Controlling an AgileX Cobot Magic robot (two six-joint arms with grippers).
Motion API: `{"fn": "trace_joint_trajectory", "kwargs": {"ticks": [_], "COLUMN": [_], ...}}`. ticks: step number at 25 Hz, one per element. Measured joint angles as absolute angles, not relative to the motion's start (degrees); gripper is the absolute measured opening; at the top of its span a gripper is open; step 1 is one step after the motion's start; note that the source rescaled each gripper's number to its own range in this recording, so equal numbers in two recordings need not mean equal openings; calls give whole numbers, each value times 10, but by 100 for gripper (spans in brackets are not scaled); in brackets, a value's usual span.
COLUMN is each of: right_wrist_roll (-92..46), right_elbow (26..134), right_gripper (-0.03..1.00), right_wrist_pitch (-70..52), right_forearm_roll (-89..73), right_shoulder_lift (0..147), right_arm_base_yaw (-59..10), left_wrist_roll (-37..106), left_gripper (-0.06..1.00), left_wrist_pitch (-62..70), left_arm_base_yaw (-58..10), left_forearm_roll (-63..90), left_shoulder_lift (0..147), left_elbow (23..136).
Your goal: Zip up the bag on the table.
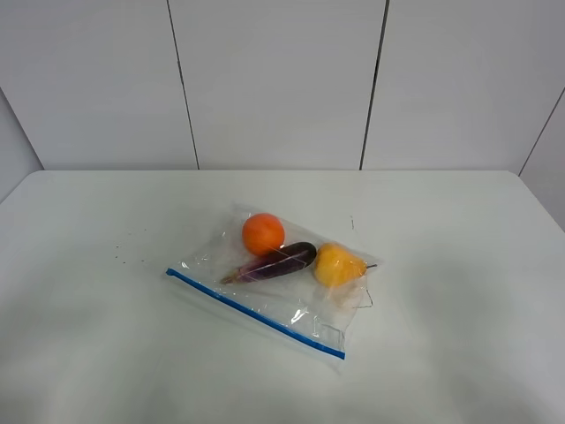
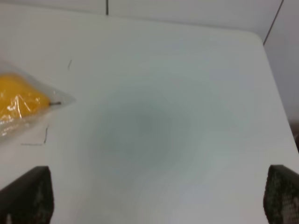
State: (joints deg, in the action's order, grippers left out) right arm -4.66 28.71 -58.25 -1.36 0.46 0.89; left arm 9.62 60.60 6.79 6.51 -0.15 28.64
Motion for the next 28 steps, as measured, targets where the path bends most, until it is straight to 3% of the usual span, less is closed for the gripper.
{"fn": "trace_joint_trajectory", "kwargs": {"ticks": [28], "right_wrist_roll": [-40], "right_elbow": [287], "right_gripper": [100], "right_wrist_pitch": [-583], "right_forearm_roll": [-14], "right_shoulder_lift": [-2], "right_arm_base_yaw": [9], "left_wrist_roll": [96], "left_gripper": [100], "left_wrist_pitch": [606], "left_arm_base_yaw": [68], "left_forearm_roll": [65], "left_shoulder_lift": [-2], "left_elbow": [286]}}
